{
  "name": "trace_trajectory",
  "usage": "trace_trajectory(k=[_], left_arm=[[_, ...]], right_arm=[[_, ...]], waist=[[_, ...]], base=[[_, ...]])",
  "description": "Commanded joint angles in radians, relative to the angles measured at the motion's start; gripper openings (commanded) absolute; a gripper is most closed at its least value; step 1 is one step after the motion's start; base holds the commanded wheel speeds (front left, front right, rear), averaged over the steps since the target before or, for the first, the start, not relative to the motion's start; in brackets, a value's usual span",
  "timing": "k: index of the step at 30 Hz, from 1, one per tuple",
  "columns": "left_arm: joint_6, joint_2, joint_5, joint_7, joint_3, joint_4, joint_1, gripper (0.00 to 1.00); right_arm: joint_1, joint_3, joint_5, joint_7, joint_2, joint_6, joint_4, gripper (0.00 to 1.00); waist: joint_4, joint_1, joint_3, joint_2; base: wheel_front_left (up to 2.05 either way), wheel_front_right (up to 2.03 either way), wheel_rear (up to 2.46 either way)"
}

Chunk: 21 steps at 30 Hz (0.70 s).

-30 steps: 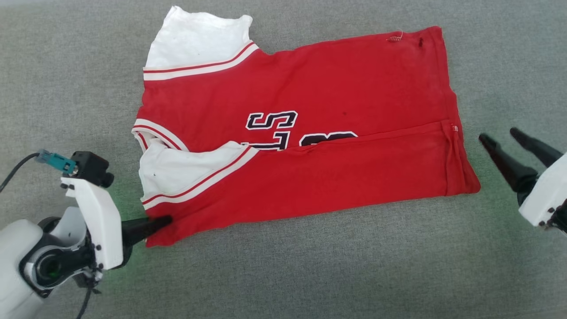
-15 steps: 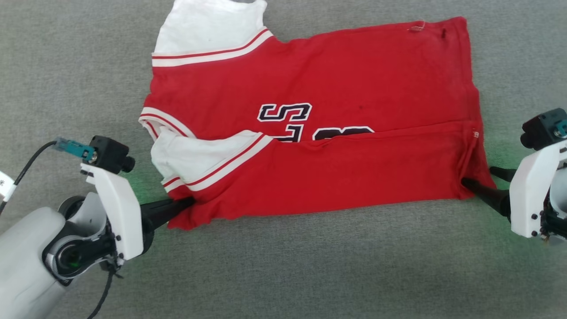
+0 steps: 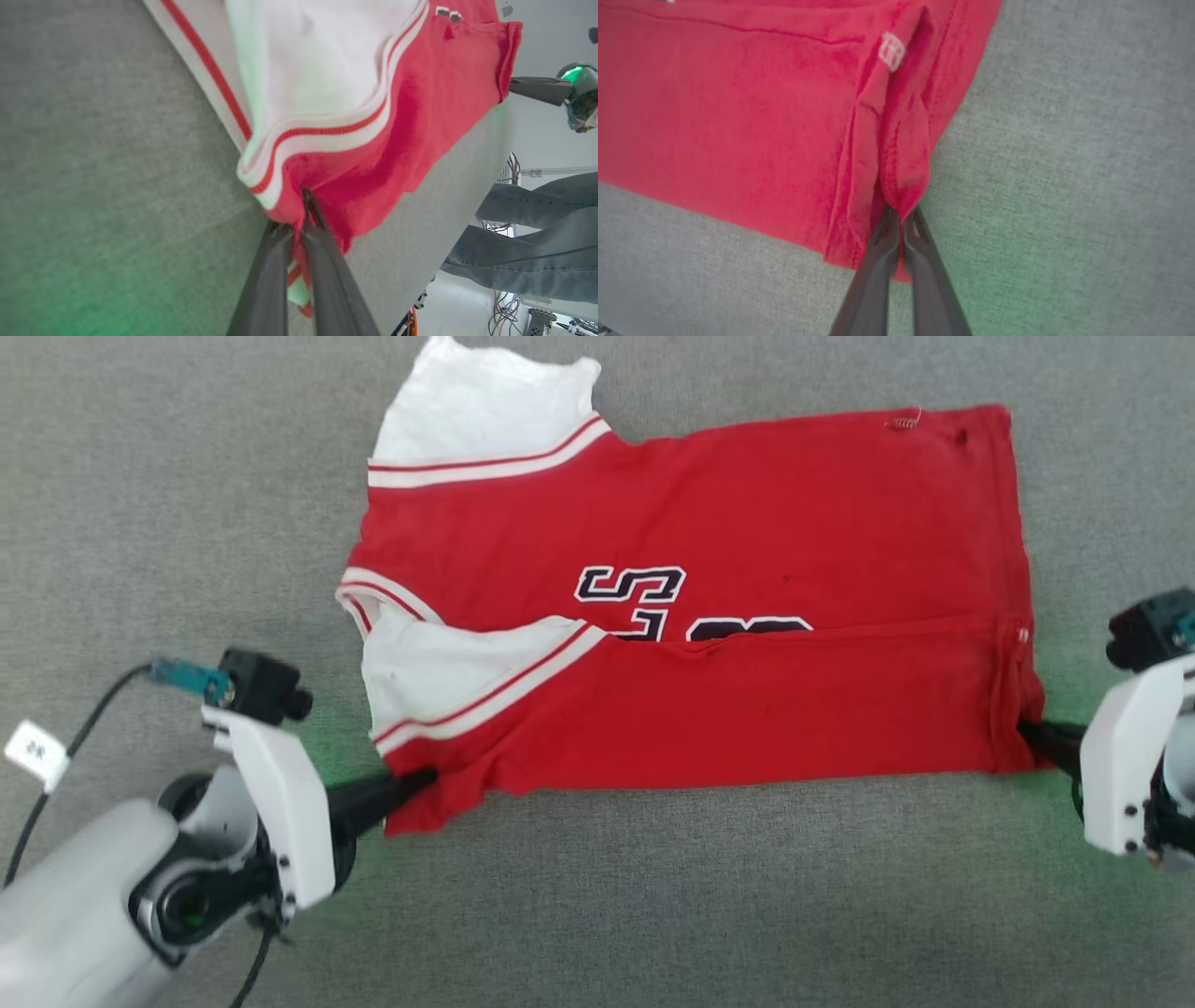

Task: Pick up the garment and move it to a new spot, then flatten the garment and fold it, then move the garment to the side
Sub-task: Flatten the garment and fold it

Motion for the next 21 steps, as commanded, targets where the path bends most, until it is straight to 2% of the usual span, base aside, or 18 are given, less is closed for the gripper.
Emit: trace_trajectory(k=[1,12,21], left_arm=[[0.004,0.010,-0.001,-0.004,-0.014,-0.003,0.033,0.00],[0.003,0.103,-0.035,-0.044,-0.010,-0.127,0.125,0.00],[0.051,0.174,-0.038,-0.082,-0.012,-0.262,0.208,0.00]], right_arm=[[0.030,0.005,0.004,0.000,-0.003,-0.001,0.003,0.00],[0.160,-0.054,0.028,0.024,-0.070,-0.001,-0.102,0.00],[0.288,-0.111,0.057,0.072,-0.101,-0.001,-0.201,0.00]], waist=[[0.003,0.0000,-0.015,0.0000],[0.022,0.0000,-0.070,0.0000],[0.026,0.0000,-0.072,0.0000]], base=[[0.00,0.00,0.00],[0.00,0.00,0.00],[0.00,0.00,0.00]])
